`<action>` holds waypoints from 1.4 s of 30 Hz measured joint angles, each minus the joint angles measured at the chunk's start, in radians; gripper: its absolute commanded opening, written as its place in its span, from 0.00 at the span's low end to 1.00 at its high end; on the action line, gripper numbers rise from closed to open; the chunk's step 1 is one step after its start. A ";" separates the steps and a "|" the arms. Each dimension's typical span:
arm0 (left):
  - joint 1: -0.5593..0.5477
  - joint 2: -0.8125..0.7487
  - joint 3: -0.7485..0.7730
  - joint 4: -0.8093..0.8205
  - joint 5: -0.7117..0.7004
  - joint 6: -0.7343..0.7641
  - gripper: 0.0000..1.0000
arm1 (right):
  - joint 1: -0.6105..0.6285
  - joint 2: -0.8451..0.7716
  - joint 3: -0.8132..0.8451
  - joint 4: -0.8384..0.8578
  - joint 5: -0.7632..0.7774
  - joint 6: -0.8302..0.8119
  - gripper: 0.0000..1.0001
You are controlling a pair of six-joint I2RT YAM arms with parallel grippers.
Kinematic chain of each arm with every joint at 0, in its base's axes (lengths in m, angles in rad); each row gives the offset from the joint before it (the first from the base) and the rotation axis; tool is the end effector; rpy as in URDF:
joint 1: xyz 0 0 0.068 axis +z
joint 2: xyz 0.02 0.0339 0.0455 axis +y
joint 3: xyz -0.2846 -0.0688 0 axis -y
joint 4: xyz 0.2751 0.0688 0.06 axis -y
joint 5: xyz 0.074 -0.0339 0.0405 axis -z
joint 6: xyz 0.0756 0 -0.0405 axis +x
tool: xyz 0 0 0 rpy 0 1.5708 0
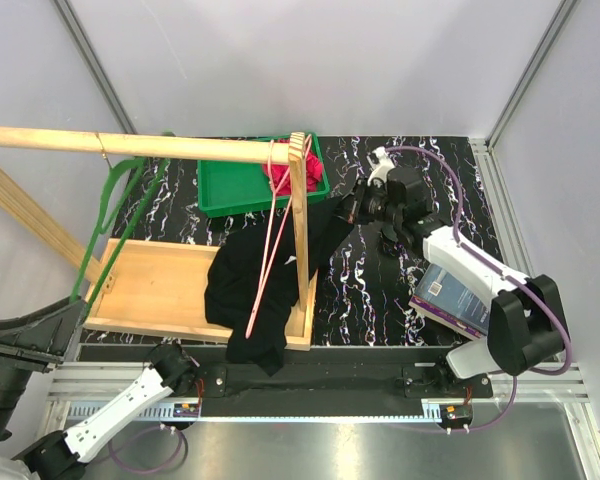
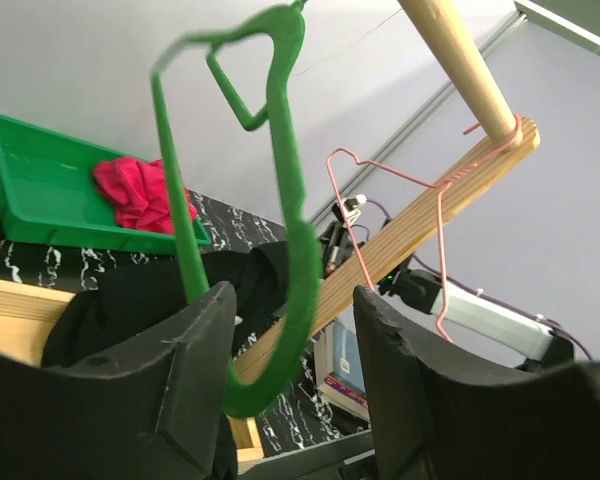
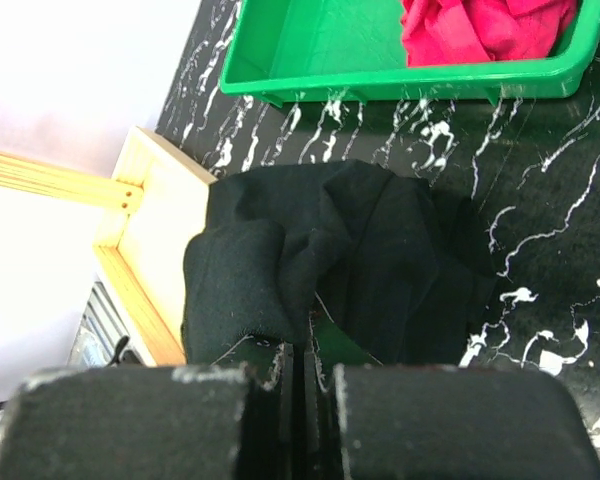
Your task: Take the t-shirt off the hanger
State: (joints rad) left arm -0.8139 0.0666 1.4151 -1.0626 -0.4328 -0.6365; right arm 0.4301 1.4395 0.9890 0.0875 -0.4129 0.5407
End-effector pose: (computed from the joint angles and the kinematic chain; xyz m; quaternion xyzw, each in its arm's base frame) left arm -0.0628 0.1126 0.4542 -0.1194 0.5981 -0.4224 0.6705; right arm 0.3422 0.1904 0.2790 -0.0717 0.8109 0.4086 0.4129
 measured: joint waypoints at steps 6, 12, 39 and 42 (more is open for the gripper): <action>0.000 -0.005 0.000 -0.042 -0.031 -0.001 0.76 | 0.000 -0.037 0.128 -0.131 0.001 -0.013 0.00; 0.000 -0.005 0.038 -0.151 -0.069 -0.006 0.79 | 0.000 -0.045 0.390 -0.329 0.005 -0.044 0.00; -0.028 0.075 -0.067 -0.119 0.056 -0.037 0.79 | -0.004 -0.139 0.700 -0.659 0.076 -0.143 0.00; -0.028 0.075 -0.071 -0.117 0.056 -0.045 0.79 | -0.004 -0.140 0.528 -0.645 0.073 -0.142 0.02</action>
State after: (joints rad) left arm -0.8417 0.1413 1.3445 -1.1801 -0.3771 -0.6819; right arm 0.4263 1.2991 1.5166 -0.5575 -0.3397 0.3992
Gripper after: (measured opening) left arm 0.780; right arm 0.014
